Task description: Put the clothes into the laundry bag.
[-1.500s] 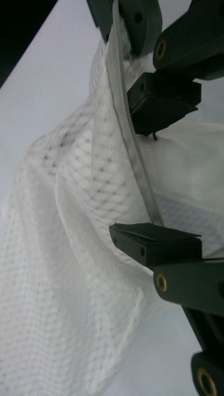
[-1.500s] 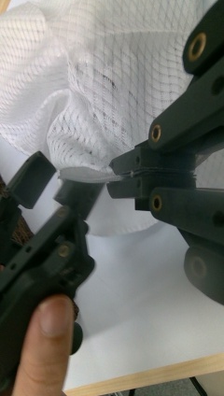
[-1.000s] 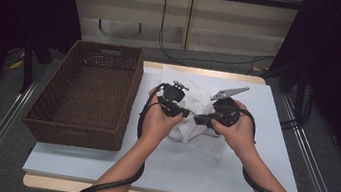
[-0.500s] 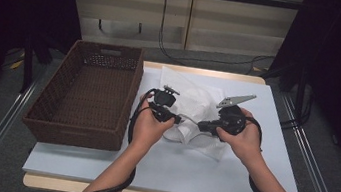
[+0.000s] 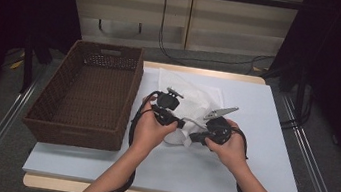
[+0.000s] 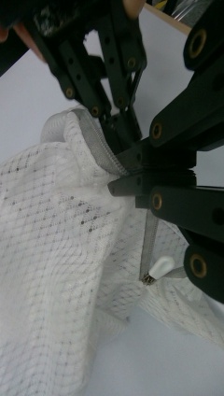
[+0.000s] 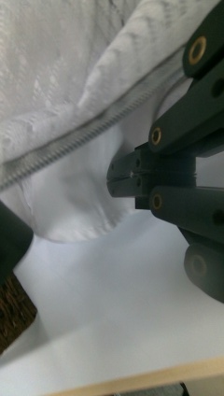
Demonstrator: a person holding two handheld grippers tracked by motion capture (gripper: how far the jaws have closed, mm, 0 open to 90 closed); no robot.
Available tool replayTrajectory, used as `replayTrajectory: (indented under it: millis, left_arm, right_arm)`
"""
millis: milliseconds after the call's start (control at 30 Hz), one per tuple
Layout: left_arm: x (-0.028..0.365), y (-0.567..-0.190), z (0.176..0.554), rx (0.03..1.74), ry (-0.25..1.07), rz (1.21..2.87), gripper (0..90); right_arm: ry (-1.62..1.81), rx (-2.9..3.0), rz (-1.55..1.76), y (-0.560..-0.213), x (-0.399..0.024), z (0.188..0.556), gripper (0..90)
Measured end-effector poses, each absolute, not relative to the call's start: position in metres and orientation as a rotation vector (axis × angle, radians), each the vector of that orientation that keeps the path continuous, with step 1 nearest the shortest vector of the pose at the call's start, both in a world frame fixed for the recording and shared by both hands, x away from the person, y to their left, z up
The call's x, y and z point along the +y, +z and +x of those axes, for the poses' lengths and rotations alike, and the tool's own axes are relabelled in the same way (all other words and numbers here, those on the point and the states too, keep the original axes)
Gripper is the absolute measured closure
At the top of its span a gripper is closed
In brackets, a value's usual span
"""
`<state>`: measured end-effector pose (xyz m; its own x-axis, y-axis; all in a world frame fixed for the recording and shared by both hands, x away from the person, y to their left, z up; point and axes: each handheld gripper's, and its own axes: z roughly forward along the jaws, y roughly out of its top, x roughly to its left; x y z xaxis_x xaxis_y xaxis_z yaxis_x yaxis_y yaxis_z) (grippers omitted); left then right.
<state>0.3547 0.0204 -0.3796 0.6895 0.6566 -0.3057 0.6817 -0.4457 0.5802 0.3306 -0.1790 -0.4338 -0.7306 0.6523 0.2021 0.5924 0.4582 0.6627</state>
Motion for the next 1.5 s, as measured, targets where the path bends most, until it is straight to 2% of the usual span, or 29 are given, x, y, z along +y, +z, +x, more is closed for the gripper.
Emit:
replayTrajectory:
  millis: [933,1500]
  left_arm:
    - [0.027,-0.388,0.342,0.940,-0.191,2.212,89.4]
    - [0.026,-0.413,0.351,0.997,-0.256,2.212,89.5]
  right_arm:
    - [1.230,2.390,1.200,-0.440,-0.158,0.357,90.0]
    - [1.200,2.300,1.249,-0.444,-0.156,0.374,90.0]
